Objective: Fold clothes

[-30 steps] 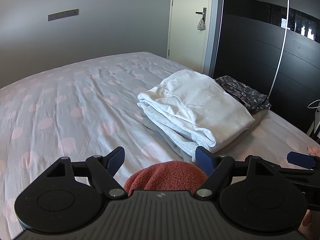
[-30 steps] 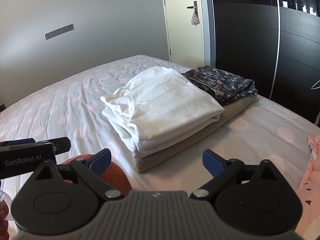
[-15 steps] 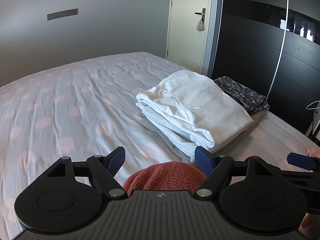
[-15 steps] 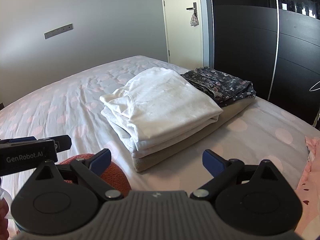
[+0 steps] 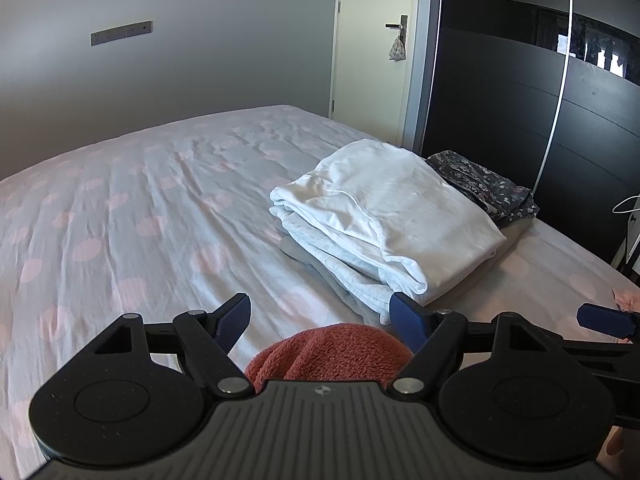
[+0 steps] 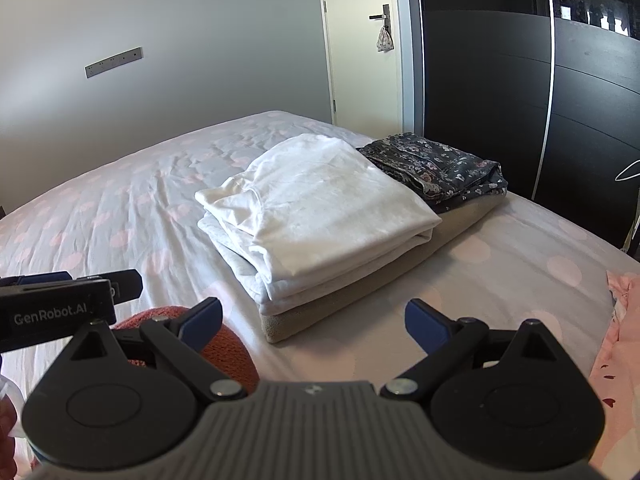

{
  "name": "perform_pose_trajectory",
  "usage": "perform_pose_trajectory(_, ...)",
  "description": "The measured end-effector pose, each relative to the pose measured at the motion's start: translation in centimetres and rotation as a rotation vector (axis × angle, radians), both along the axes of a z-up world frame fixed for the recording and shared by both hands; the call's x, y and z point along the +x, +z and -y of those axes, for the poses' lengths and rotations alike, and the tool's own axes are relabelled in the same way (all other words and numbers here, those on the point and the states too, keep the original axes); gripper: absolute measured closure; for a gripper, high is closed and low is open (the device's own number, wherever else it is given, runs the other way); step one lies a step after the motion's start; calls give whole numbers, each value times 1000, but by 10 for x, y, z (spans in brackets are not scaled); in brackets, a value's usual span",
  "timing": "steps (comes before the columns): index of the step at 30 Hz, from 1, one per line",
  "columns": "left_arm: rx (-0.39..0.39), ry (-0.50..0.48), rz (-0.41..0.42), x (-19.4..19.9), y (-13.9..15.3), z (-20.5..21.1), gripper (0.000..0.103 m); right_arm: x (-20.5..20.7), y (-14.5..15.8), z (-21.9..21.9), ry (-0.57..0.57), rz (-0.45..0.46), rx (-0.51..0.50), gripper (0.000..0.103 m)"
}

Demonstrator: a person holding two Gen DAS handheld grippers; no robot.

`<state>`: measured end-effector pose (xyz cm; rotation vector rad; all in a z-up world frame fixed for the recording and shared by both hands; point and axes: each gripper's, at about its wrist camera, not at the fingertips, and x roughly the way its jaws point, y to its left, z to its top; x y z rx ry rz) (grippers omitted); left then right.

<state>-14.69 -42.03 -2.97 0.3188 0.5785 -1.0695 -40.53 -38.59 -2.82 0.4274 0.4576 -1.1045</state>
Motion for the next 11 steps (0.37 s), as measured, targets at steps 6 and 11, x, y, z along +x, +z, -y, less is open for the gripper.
perform_pose_trajectory(6,-3,0,12,-2,1,-2,27,0,1,-3,-4,-7,-7,4)
perform_pose_trajectory(11,-10,0,13,-2,2,-5,30,1,2,-6,-2,-9,-13,4)
